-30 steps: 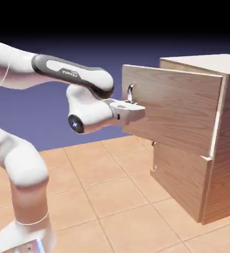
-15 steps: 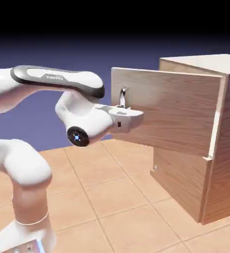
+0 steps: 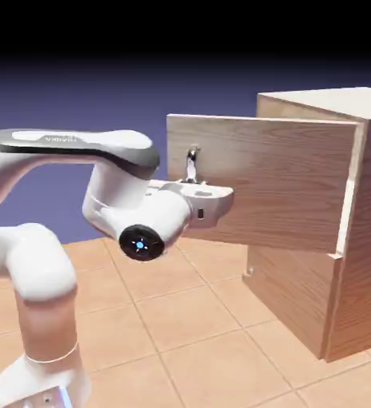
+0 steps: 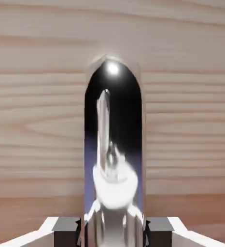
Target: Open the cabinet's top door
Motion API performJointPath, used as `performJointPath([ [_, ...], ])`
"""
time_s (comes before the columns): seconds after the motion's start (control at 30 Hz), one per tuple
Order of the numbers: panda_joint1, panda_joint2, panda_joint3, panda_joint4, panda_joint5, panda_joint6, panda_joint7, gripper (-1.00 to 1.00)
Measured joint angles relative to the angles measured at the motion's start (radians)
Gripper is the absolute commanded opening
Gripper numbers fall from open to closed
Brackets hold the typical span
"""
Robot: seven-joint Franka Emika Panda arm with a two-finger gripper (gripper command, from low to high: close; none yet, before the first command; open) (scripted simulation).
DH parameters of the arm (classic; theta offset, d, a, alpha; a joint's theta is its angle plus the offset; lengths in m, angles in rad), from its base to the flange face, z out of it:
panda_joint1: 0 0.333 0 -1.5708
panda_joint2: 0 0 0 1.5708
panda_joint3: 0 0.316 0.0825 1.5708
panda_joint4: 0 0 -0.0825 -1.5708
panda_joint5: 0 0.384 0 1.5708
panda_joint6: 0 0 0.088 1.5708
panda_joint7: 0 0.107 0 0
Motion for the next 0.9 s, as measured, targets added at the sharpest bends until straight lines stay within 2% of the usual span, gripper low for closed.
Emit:
performJointPath([
  [0.27, 0.029, 0.129, -0.280, 0.185, -0.310, -0.340, 0.022, -1.00],
  [0.43, -0.088, 0.301, -0.221, 0.247, -0.251, -0.532, -0.070, -1.00],
  [0.7, 0.136, 0.494, -0.501, 0.516, -0.400, -0.822, -0.131, -1.00],
  [0.9, 0.352, 0.566, -0.713, 0.686, -0.467, -0.969, -0.159, -1.00],
])
